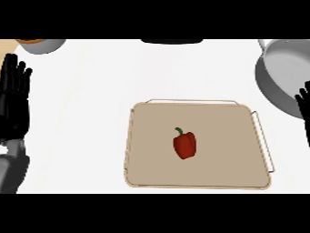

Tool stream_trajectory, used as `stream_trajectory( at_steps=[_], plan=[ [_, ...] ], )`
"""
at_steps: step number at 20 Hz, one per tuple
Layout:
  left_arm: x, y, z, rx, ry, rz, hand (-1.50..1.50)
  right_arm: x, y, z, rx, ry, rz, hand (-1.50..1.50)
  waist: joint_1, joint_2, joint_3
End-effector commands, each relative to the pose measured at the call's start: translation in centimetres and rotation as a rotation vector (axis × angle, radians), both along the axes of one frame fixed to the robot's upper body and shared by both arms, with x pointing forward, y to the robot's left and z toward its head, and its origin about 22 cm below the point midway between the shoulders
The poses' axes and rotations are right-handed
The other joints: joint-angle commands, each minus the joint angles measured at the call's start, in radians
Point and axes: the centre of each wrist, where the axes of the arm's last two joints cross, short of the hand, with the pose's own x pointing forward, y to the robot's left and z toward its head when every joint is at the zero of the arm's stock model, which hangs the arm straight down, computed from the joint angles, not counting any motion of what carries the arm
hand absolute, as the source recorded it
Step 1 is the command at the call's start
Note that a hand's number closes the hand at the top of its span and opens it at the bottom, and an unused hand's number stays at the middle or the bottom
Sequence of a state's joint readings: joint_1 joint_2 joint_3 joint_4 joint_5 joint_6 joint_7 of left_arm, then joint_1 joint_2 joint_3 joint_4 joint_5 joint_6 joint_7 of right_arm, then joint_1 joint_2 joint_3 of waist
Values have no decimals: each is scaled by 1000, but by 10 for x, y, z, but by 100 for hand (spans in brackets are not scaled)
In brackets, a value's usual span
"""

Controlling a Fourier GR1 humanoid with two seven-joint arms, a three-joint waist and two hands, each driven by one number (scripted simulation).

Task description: Pick the bell pepper from the tray and place it in the pot

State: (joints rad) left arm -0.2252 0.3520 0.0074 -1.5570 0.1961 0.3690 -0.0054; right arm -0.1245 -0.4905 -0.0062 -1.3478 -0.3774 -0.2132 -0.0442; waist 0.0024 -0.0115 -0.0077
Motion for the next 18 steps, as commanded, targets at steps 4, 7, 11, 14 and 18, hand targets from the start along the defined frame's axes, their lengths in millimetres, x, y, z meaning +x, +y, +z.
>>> stream_trajectory(
  at_steps=[4, 7, 11, 14, 18],
  plan=[
    [2, -2, 4, 14, 72, -96, 0, 57, 54, 34, 64, -264, 376, 150, 59, 23, 13],
    [0, -17, -10, -13, 115, -139, 0, 56, 32, 86, -537, -359, 543, 150, 83, 16, -17],
    [-3, -32, -5, -52, 174, -193, 0, 57, 71, -34, -125, -419, 530, -150, 52, 27, 13],
    [-1, -17, 6, -45, 169, -168, 0, 76, 65, -29, -89, -526, 604, -150, 43, 23, 11],
    [-6, -6, 15, -55, 180, -145, 0, 90, 52, -19, -148, -568, 722, -150, 22, 16, 9]
  ],
)
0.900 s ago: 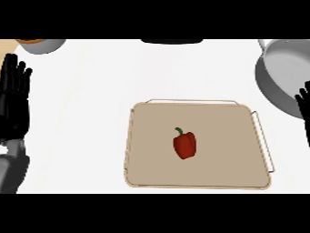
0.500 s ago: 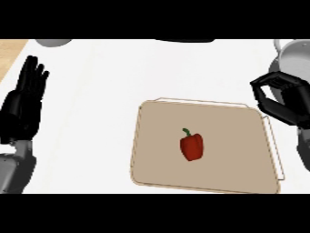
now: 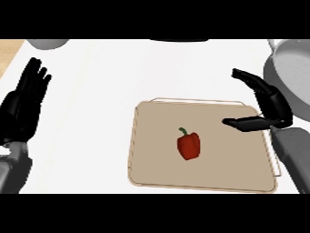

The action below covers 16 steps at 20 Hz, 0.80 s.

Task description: Pick the bell pepper from the tray and place it in the pot

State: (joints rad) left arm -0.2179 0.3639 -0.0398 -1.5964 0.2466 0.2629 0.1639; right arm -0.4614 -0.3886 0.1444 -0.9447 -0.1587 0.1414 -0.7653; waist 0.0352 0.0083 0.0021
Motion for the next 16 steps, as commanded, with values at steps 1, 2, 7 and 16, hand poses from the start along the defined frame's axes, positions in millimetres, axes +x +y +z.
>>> stream_trajectory(
  at_steps=[1, 2, 7, 16],
  plan=[
    [-10, 0, 1, 2, 19, 31, 0, 22, 12, 28, -52, -30, 114, -150, -22, -8, -2],
    [-1, -2, -8, 14, 11, 11, 0, 17, 5, 28, -105, 1, 180, -150, -29, -7, -2],
    [-3, 4, -3, -2, 24, 21, 0, 29, 6, 80, -434, 86, 297, -150, -29, -13, -5],
    [2, 9, -4, 13, 21, 52, 0, 4, 86, 92, -852, 163, 453, -150, -49, -15, -4]
  ],
)
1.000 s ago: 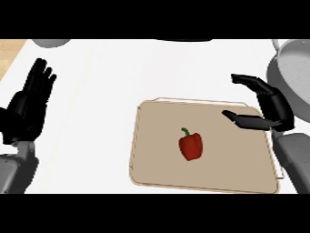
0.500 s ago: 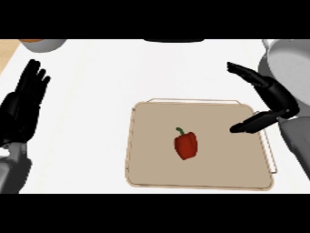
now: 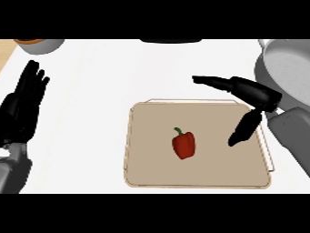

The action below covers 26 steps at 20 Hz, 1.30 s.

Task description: Pick the bell pepper from the tray and place it in the pot

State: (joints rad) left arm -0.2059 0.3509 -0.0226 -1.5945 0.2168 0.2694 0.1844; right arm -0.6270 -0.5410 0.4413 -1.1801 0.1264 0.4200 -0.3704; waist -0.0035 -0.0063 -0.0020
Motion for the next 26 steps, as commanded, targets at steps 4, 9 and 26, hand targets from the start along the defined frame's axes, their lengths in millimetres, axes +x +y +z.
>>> stream_trajectory(
  at_steps=[4, 9, 26],
  plan=[
    [-10, 8, -7, -3, 1, 10, 0, -33, 49, 0, -191, 55, 41, -150, -1, 3, 1],
    [-5, -7, 10, -17, 8, -7, 0, -39, 69, 12, -201, 72, 31, -150, 5, 4, 2],
    [-7, -8, 10, 9, -25, -5, 0, -41, 60, -33, -296, 70, -31, -150, 5, 6, 2]
  ],
)
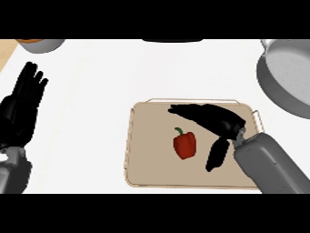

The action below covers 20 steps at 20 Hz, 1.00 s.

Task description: Pick the bell pepper from the tray and place it in the pot

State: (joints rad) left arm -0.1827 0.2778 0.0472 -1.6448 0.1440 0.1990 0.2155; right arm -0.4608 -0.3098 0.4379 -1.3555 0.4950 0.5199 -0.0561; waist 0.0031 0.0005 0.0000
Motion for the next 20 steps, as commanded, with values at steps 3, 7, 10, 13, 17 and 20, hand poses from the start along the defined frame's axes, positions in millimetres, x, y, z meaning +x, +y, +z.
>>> stream_trajectory(
  at_steps=[3, 7, 10, 13, 17, 20],
  plan=[
    [-1, -6, -6, -19, 3, 0, 0, -2, 7, -16, -15, -5, 9, -150, 0, -1, 0],
    [1, 10, 0, -6, 12, -6, 0, 12, 9, -22, -45, -8, -26, -150, 2, 0, 0],
    [3, -7, -5, -2, 4, -9, 0, -6, -2, -50, -67, 14, -17, -150, -1, 0, 0],
    [0, 0, 10, 7, 8, 6, 0, -3, 8, -61, -28, 16, -26, -150, 0, 0, 0],
    [6, -3, 12, 1, 7, 2, 0, 11, 3, -54, -50, -94, 121, 150, 3, 1, 0],
    [-2, -4, -5, 3, -8, -2, 0, -9, 21, -55, -48, -91, 113, 150, -2, -1, 0]
  ],
)
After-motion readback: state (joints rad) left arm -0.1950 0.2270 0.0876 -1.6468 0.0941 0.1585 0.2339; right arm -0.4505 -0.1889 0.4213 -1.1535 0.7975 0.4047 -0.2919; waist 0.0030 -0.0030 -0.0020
